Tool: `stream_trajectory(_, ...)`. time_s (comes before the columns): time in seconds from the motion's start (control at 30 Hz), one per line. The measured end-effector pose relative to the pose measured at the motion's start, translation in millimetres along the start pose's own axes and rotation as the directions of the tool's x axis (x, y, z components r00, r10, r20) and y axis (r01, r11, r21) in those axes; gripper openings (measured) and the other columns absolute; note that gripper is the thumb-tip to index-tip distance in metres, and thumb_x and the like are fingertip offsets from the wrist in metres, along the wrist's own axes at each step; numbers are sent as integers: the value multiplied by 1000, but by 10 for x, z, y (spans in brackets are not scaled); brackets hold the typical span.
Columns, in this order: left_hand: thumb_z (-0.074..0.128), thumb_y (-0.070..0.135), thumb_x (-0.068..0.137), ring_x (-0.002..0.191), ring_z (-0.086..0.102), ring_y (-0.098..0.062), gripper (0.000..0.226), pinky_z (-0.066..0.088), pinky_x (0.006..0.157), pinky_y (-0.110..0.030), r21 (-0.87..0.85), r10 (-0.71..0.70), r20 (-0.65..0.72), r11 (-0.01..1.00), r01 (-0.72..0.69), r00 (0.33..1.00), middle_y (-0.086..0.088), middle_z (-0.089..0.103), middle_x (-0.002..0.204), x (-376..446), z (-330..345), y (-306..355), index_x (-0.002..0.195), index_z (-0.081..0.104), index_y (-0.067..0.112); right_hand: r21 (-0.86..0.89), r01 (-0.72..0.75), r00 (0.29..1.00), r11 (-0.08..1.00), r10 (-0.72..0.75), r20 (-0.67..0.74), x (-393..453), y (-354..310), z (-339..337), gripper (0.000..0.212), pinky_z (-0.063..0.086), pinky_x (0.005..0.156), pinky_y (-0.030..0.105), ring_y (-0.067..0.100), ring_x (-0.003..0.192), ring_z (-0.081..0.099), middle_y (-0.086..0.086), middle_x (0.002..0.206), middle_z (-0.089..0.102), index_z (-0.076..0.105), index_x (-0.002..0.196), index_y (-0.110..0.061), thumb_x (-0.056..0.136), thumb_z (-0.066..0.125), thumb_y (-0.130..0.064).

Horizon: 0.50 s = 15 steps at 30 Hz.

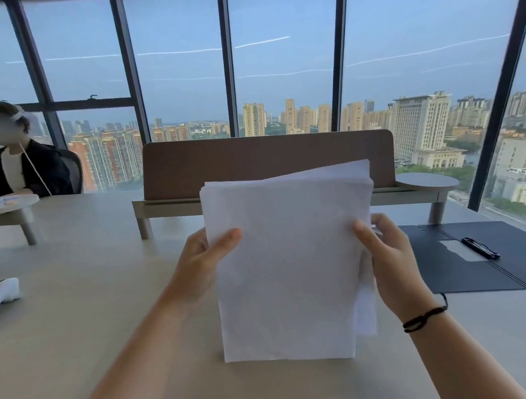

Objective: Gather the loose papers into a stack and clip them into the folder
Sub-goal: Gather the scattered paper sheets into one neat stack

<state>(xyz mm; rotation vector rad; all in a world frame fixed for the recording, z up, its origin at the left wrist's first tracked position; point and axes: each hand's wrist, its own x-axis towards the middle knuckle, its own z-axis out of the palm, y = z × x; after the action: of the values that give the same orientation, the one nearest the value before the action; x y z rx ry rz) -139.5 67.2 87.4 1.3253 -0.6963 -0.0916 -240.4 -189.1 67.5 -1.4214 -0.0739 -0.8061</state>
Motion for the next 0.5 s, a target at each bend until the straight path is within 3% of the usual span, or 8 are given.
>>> stream_trajectory(0.07, 83, 60, 65, 98, 76, -22, 45, 61, 80, -37, -9, -10, 44, 1000, 10, 999, -1, 80, 104, -30, -32, -22, 100, 81, 32, -39, -29, 999, 999, 30, 18, -40, 50, -72, 71, 58, 61, 24, 16, 71, 73, 1, 79, 78, 61, 99, 4, 66, 77, -56)
stream_trajectory(0.17, 85, 66, 53, 93, 77, -22, 55, 61, 74, -33, -40, -15, 53, 999, 17, 998, -1, 80, 100, -19, -11, -62, 96, 82, 31, -110, -3, 999, 994, 9, 53, -75, 157, -65, 82, 62, 73, 33, 24, 86, 76, 12, 97, 79, 67, 105, -1, 62, 79, -70)
stream_trajectory(0.27, 87, 66, 48, 88, 77, -22, 57, 63, 75, -37, -69, -1, 25, 998, 3, 1000, -2, 81, 94, 22, 24, -70, 92, 83, 28, -133, 9, 998, 991, -1, 60, -98, 209, 13, 47, 61, 76, 31, 19, 96, 76, 2, 104, 79, 69, 110, -19, 79, 70, -55)
stream_trajectory(0.33, 87, 66, 47, 84, 77, -19, 56, 63, 73, -34, -91, 9, 16, 996, -8, 1000, 0, 81, 90, 34, 32, -65, 89, 83, 28, -137, -16, 998, 990, 25, 61, -133, 272, 56, 37, 61, 76, 30, 15, 97, 75, -5, 104, 79, 68, 112, -24, 84, 67, -48)
stream_trajectory(0.5, 83, 69, 52, 90, 77, -19, 57, 62, 75, -36, -111, 8, 20, 994, -5, 1000, 1, 81, 96, -4, -8, -169, 94, 82, 31, -95, -133, 991, 987, 130, -38, -422, 598, 115, 87, 60, 81, 31, 16, 106, 73, -3, 115, 77, 66, 122, -23, 60, 68, -84)
